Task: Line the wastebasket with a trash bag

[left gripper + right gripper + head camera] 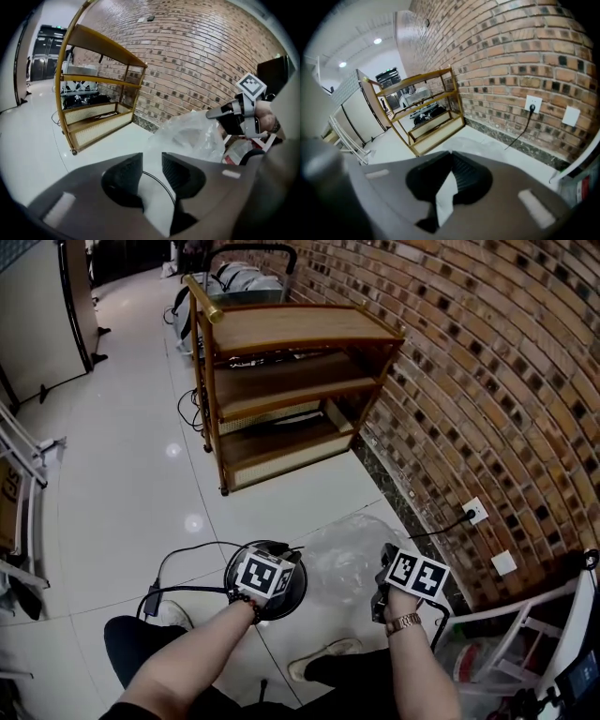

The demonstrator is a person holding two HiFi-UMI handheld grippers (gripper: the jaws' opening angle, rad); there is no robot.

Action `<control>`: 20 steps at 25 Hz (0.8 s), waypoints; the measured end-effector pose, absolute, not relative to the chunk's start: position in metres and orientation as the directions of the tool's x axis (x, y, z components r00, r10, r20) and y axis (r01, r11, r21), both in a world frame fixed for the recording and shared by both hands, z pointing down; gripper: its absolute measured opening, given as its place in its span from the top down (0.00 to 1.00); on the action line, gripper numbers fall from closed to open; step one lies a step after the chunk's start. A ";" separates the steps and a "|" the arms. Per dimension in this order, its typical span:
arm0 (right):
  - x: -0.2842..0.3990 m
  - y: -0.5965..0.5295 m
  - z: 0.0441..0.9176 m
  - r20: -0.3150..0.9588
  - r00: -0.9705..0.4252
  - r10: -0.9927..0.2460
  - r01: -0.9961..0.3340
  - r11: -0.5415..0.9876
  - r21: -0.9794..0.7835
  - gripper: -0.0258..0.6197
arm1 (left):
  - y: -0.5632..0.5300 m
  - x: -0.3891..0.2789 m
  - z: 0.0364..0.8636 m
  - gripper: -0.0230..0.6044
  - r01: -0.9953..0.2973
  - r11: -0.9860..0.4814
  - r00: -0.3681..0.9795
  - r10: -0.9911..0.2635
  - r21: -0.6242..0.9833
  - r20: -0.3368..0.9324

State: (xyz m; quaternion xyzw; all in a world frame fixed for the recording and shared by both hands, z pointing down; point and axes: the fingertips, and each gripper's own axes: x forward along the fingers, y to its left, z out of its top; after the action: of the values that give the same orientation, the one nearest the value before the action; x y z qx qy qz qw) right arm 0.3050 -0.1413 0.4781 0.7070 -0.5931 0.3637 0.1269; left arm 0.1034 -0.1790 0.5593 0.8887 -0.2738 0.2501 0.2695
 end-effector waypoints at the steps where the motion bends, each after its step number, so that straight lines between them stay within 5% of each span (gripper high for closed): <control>1: 0.304 -0.141 0.469 0.652 0.021 -0.758 -0.932 -0.251 -0.261 0.96 | -0.177 0.104 0.561 0.75 -0.625 -0.686 0.729 -0.341 0.373 0.594; 20: 0.239 -0.112 0.326 0.444 -0.192 -0.875 -0.953 0.058 -0.297 0.96 | -0.184 0.092 0.560 0.63 -0.508 -0.313 0.855 -0.296 0.802 0.426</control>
State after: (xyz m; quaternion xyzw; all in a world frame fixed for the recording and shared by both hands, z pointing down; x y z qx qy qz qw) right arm 0.2385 -0.1117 0.3261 0.6314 -0.7239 0.2685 0.0726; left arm 0.0916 -0.1838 0.5603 0.8041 -0.2502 0.1000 0.5299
